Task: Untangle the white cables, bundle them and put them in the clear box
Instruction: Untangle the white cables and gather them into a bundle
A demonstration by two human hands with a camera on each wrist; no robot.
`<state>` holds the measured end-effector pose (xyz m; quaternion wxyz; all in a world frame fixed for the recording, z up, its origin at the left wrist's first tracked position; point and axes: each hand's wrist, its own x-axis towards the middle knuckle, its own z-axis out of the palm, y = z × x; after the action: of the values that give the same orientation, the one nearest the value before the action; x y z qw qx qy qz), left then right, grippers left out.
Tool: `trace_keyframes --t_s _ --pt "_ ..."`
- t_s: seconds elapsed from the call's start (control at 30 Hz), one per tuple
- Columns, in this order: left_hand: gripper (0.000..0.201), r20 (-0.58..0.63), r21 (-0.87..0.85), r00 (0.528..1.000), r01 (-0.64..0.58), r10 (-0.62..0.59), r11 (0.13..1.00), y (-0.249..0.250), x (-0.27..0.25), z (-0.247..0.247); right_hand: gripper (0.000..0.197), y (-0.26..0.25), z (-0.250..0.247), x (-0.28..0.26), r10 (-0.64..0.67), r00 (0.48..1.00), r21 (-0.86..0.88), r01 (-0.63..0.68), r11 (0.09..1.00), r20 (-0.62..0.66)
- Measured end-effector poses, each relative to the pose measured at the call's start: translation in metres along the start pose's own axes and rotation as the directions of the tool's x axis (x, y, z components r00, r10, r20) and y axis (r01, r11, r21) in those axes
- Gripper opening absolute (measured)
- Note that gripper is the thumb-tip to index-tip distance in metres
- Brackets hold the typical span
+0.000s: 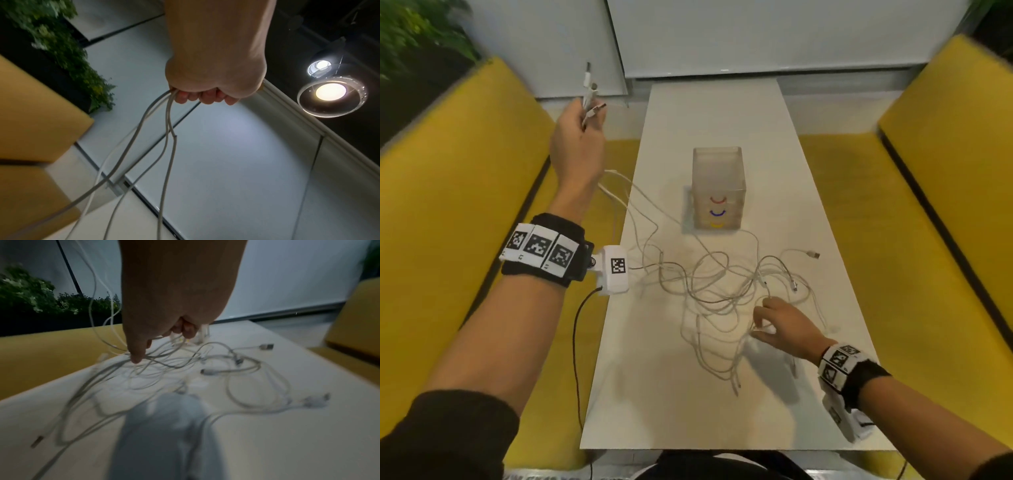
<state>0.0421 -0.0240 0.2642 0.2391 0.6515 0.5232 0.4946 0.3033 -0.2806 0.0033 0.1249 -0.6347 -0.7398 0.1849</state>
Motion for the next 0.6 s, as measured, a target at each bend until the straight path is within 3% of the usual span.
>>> trace_keyframes --t_s 0.1,0.17,0.27,0.4,0.5,0.6 --pt "0.024 0.042 0.022 0.998 -0.037 0.036 0.999 0.005 -0.007 0.0 0.038 0.003 -0.019 0.002 0.041 0.999 0.004 -0.041 0.999 -0.024" --pt "0.018 0.186 -0.035 0.98 -0.072 0.077 0.997 0.006 -0.02 0.011 0.044 -0.003 -0.034 0.011 0.13 0.991 0.028 -0.13 0.991 -0.017" --pt "0.022 0.487 -0.125 0.868 -0.033 0.09 0.992 0.002 -0.049 0.037 0.05 -0.015 -0.056 0.027 0.19 0.982 0.083 -0.191 0.978 0.008" --pt "0.029 0.688 -0.145 0.718 -0.006 0.106 0.989 -0.002 -0.08 0.061 0.068 -0.033 -0.081 0.039 0.149 0.983 0.285 -0.114 0.952 -0.105" --pt "0.036 0.7 -0.142 0.711 0.045 0.068 0.989 -0.006 -0.095 0.073 0.059 -0.044 -0.101 0.046 0.209 0.964 0.555 -0.084 0.828 -0.167" --pt "0.026 0.675 -0.22 0.736 0.254 -0.041 0.942 -0.01 -0.097 0.076 0.034 -0.056 -0.126 0.051 0.227 0.944 0.679 -0.006 0.734 -0.238"
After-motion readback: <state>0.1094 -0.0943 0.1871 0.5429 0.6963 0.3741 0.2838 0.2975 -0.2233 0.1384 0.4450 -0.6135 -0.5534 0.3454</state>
